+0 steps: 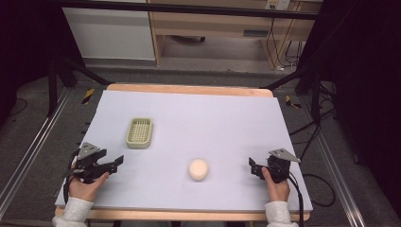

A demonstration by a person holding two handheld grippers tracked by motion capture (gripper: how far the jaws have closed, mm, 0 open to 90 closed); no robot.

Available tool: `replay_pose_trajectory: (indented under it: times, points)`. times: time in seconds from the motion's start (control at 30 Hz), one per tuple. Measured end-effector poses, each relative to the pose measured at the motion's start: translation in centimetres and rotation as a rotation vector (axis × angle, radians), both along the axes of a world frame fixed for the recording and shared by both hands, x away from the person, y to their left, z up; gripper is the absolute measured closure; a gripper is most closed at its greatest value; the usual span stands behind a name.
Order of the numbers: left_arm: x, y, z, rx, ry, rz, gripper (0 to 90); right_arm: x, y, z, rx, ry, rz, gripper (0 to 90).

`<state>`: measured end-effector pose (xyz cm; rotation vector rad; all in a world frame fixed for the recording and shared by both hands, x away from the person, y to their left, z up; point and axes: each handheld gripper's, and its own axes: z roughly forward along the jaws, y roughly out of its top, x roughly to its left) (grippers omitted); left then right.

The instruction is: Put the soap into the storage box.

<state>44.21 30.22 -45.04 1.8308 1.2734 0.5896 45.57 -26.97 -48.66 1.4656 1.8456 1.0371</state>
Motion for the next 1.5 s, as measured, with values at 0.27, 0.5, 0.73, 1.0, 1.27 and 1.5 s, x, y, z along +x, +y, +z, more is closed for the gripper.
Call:
replay_pose_trajectory:
  times: [0.27,0.5,0.73,1.0,1.27,1.5]
  points:
    - [-0.1,-0.3,0.3,-0.008,-0.006,-0.001,24.4,0.0,0.0,0.0,0.001,0.001,-0.001,4.5]
    - [0.0,-0.7,0.5,-0.005,-0.014,-0.01,24.5,0.1,0.0,0.0,0.0,0.007,0.0,4.5]
    - [0.2,-1.8,0.5,0.012,-0.011,-0.041,24.4,0.1,0.0,0.0,-0.001,0.006,0.0,4.5]
    - [0.3,-3.1,0.5,0.02,0.002,-0.082,24.1,0.1,0.0,0.0,-0.001,0.007,-0.001,4.5]
    - [0.4,-3.9,0.5,0.025,0.008,-0.098,23.8,0.1,0.0,0.0,-0.001,0.008,-0.001,4.5]
    - [0.4,-4.7,0.5,0.026,0.006,-0.111,23.4,0.1,0.0,0.0,-0.002,0.007,0.0,4.5]
